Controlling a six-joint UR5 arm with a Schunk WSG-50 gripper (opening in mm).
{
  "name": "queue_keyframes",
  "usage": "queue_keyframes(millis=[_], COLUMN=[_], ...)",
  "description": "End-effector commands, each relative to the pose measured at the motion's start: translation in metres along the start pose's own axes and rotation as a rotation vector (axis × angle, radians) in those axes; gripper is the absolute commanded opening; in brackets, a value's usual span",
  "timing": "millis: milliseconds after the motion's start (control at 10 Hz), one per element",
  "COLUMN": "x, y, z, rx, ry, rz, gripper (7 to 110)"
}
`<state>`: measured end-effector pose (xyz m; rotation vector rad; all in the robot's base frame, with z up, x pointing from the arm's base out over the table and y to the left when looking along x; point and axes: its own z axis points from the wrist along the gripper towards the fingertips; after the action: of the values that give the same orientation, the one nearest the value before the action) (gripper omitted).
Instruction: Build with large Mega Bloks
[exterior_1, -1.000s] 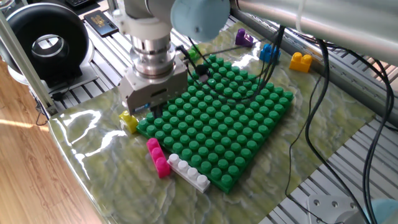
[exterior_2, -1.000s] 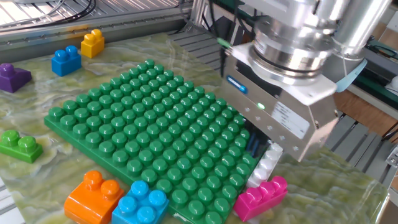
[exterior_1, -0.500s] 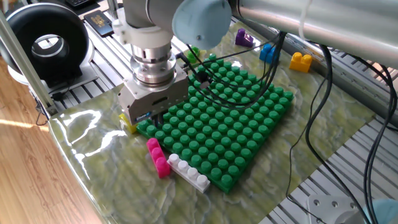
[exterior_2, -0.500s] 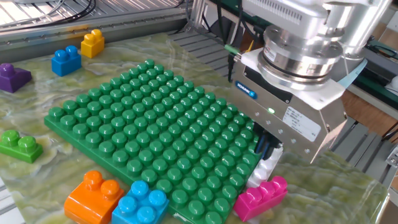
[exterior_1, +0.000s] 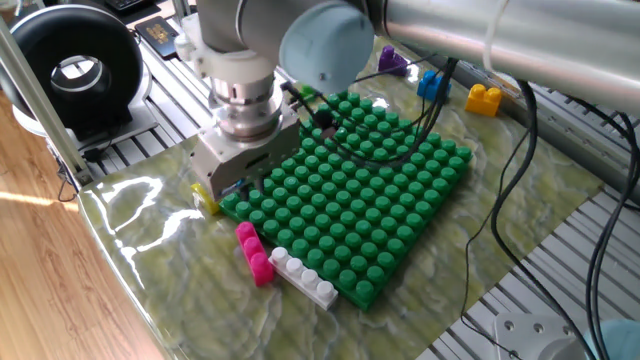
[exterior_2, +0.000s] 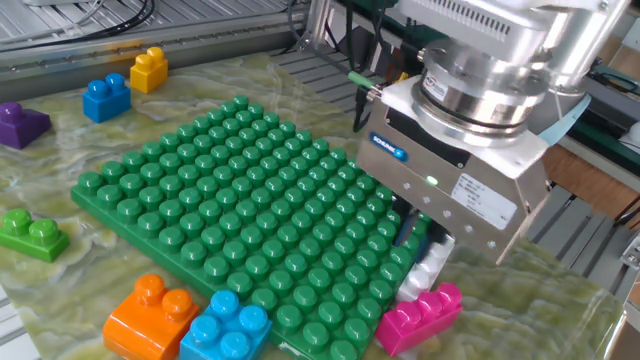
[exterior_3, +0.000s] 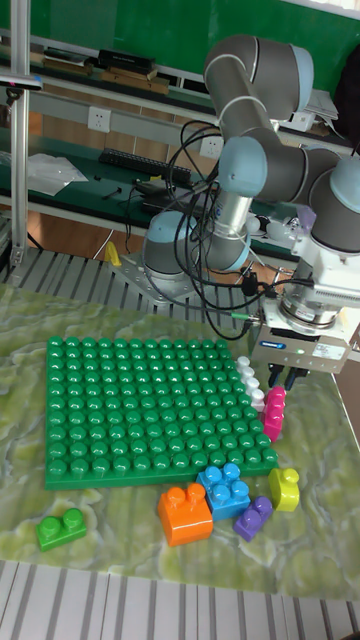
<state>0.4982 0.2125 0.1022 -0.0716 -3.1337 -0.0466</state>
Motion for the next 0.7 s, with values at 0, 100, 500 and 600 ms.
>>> queue_keyframes(millis=[0, 100, 500, 600], x=[0.027, 0.028, 0.02, 0.018], y=[0.034, 0.039, 0.029, 0.024], z=[0.015, 0.022, 0.04, 0.039], rx=[-0.014, -0.015, -0.027, -0.017], ry=[0.038, 0.03, 0.023, 0.035], rz=[0.059, 0.075, 0.088, 0.104], gripper=[22, 22, 44, 44])
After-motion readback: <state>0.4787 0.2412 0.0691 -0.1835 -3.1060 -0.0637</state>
